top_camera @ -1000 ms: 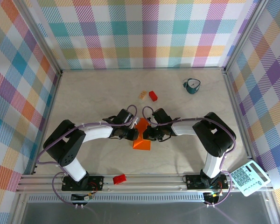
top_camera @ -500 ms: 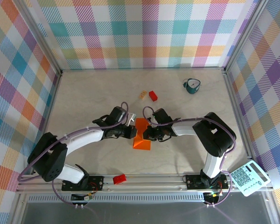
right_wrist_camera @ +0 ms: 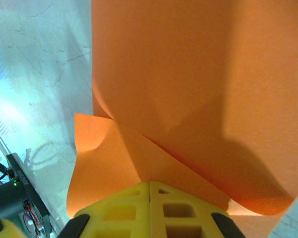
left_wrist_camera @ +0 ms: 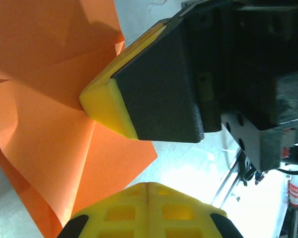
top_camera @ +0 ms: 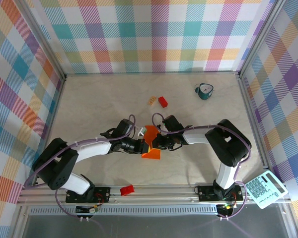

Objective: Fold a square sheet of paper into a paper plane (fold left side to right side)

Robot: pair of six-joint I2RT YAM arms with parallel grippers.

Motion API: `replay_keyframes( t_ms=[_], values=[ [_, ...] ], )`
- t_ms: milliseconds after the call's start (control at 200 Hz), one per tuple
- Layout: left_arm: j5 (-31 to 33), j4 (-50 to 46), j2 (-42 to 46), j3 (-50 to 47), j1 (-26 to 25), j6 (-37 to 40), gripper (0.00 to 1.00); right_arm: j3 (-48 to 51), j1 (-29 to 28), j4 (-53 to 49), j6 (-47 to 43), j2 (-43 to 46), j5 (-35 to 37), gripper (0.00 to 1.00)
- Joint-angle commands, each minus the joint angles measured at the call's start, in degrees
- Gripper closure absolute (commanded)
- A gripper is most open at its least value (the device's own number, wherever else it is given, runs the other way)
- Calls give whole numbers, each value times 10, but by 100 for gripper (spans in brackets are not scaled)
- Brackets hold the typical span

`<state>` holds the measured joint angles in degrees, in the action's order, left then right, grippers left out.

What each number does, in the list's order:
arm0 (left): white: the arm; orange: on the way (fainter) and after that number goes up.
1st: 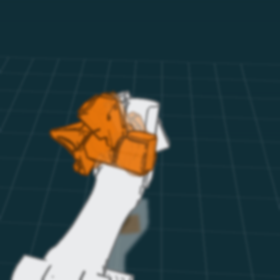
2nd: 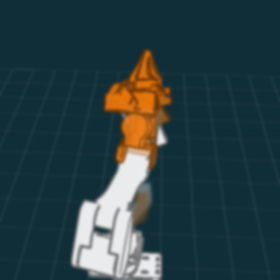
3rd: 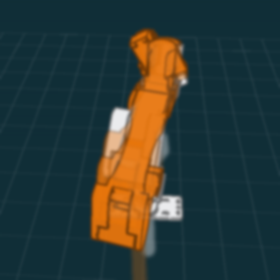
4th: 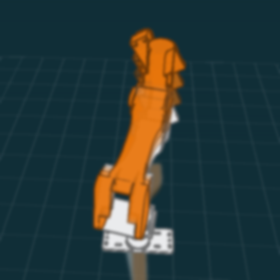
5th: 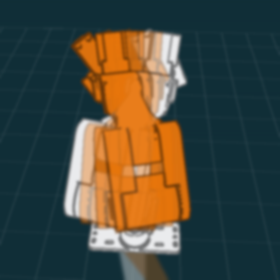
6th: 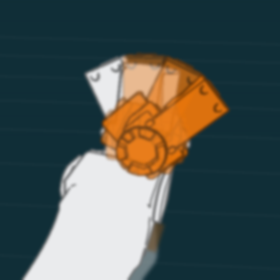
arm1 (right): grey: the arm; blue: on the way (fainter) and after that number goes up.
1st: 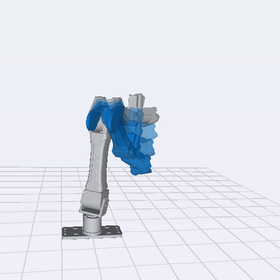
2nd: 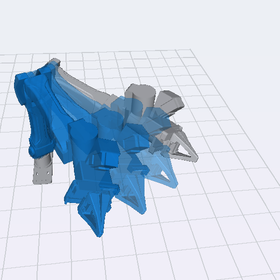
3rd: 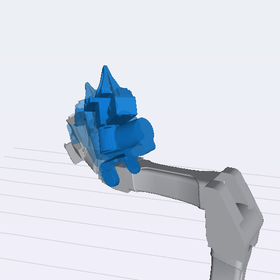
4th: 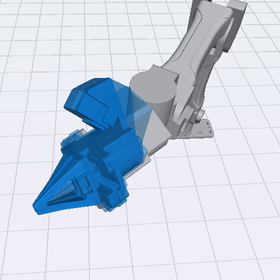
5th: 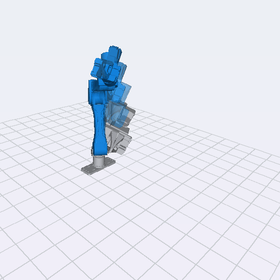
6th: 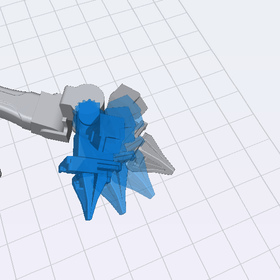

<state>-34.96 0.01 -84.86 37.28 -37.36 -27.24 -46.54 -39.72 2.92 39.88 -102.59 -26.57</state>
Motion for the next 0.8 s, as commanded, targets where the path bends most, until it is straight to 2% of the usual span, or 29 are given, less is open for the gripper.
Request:
replay_keyframes(
  t_ms=[0, 470, 795],
  values=[
    [-12, 11, -15, 5, -1, 0, 100, 15, 2, -53, -5, -14, 19, 100],
    [43, -36, -42, 3, -1, 32, 100, 15, 3, -56, -8, -15, 19, 100],
    [55, -43, -56, -1, -1, 37, 100, 12, 2, -60, -10, -17, 20, 100]
  ],
)
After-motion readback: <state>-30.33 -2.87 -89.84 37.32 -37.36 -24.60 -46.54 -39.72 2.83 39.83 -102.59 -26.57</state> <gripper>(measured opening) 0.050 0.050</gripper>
